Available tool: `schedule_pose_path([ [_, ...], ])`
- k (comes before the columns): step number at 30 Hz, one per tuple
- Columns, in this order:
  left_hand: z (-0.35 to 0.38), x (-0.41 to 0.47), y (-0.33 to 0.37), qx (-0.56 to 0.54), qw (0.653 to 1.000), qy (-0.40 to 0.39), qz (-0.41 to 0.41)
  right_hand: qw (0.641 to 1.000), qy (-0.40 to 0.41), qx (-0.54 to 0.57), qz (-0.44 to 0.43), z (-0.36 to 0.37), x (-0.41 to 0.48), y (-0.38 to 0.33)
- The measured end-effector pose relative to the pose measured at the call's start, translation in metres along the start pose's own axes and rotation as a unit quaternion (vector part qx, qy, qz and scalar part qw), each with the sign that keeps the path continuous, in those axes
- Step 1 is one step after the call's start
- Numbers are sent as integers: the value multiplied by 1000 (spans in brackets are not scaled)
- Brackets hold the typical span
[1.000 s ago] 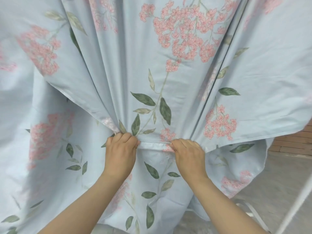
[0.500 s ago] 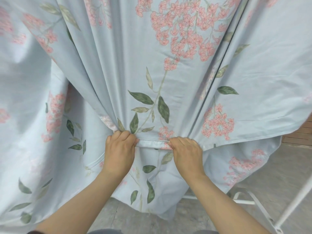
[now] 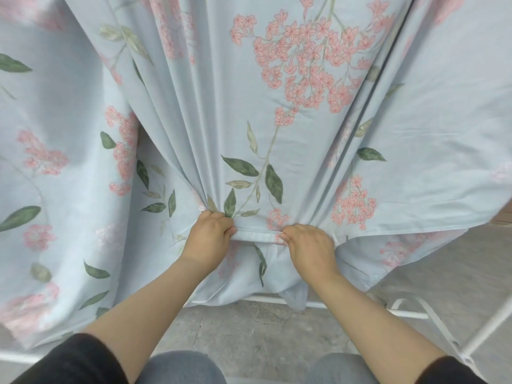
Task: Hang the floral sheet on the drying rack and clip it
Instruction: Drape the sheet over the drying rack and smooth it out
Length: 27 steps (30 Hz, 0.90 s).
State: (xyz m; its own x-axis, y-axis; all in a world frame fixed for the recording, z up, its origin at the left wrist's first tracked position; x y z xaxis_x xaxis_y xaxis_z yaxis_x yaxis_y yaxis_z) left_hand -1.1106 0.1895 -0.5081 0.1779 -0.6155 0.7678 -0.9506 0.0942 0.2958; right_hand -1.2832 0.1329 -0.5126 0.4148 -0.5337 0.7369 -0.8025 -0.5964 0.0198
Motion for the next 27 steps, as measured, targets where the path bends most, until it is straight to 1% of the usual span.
schedule_pose_path([
  [5, 13, -17, 4, -45, 996, -75, -25, 999, -41, -16, -23, 10, -5, 5],
  [9, 30, -28, 7, -68, 987, -139, -40, 994, -88, -44, -44, 16, -7, 8],
  [12, 40, -33, 5, -71, 980, -175, -58, 996, -80, -34, -38, 17, -7, 12],
  [13, 42, -35, 3, -68, 978, -186, -66, 995, -87, -26, -49, 18, -9, 9],
  [15, 47, -38, -2, -66, 972, -208, -86, 992, -110, 1, -66, 23, -12, 5],
  [17, 50, -42, -6, -64, 967, -225, -103, 988, -146, 8, -52, 31, -17, 9],
  [18, 52, -43, -8, -68, 965, -229, -111, 984, -170, 13, -42, 35, -22, 10],
  [20, 52, -45, -9, -74, 962, -232, -123, 980, -194, 27, -26, 37, -27, 12],
  [24, 51, -42, -4, -76, 966, -224, -103, 983, -178, 35, -22, 26, -29, 13],
  [27, 46, -37, 0, -71, 973, -200, -87, 985, -163, 59, 4, 10, -27, 17],
])
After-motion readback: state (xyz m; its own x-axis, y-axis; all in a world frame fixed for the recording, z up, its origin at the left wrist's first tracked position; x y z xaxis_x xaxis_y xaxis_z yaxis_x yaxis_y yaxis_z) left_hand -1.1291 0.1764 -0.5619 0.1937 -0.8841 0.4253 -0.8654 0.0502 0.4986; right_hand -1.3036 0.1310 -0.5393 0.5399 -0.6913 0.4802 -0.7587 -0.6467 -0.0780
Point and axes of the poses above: each hand's wrist, its own x-axis towards the middle knuckle, its own z-axis out of the palm, y = z × x, the point moved 10 cm from there along x, towards the middle knuckle, and after that the axes turned 11 degrees about y, right-handed, at the moved point
